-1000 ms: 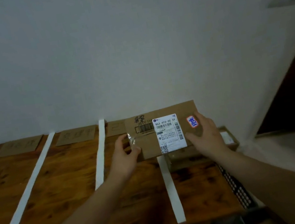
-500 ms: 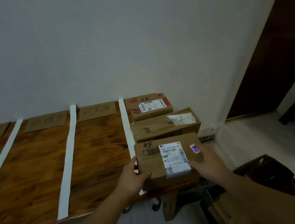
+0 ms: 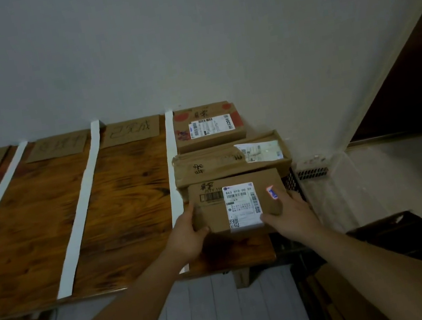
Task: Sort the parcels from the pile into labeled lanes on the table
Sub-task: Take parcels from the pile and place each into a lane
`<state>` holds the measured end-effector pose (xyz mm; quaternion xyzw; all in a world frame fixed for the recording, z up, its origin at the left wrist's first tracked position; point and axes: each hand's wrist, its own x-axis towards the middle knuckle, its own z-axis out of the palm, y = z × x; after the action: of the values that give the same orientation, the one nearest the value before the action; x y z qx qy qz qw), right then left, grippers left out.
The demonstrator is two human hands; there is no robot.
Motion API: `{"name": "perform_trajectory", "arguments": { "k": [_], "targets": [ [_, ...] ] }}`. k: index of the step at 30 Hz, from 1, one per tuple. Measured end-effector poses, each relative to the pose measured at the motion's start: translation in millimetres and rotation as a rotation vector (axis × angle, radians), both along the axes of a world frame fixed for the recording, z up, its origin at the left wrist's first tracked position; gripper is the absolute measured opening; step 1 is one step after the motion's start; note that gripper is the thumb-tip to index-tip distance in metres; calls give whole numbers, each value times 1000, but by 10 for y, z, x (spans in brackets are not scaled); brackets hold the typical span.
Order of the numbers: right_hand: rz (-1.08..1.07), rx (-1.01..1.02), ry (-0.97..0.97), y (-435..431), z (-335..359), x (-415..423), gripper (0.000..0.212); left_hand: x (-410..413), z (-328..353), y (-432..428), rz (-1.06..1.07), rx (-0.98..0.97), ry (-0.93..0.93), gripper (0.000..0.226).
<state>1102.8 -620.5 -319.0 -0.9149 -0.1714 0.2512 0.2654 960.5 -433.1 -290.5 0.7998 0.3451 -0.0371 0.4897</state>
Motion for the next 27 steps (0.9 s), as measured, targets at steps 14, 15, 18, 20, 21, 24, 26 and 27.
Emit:
{"name": "perform_trajectory", "arguments": {
  "k": [14, 15, 18, 20, 21, 24, 26, 27],
  "targets": [
    [430, 94, -224, 1262, 1042, -341, 69, -928, 960, 1045, 177, 287, 111, 69],
    [467, 111, -218, 1433, 1101, -462, 69, -1106, 1037, 1159, 214, 294, 107, 68],
    [581, 122, -209, 1988, 1290, -908, 72, -1777, 1265, 1488, 329, 349, 113, 68],
    [650, 137, -200, 2389, 1416, -1264, 72, -2268, 1385, 1753, 425, 356, 116, 69],
    [679, 148, -206, 2598, 1472, -1459, 72, -2520, 1438, 1894, 467, 358, 108, 69],
    [755, 178, -257, 3209, 1623, -2097, 71, -3299, 1574, 2354, 556, 406, 112, 71],
    [809, 184, -255, 3595, 1704, -2537, 70, -3792, 1658, 2659, 621, 413, 101, 71],
    [840, 178, -265, 3786, 1728, -2749, 71, -4027, 1697, 2797, 649, 416, 95, 71]
  ]
}}
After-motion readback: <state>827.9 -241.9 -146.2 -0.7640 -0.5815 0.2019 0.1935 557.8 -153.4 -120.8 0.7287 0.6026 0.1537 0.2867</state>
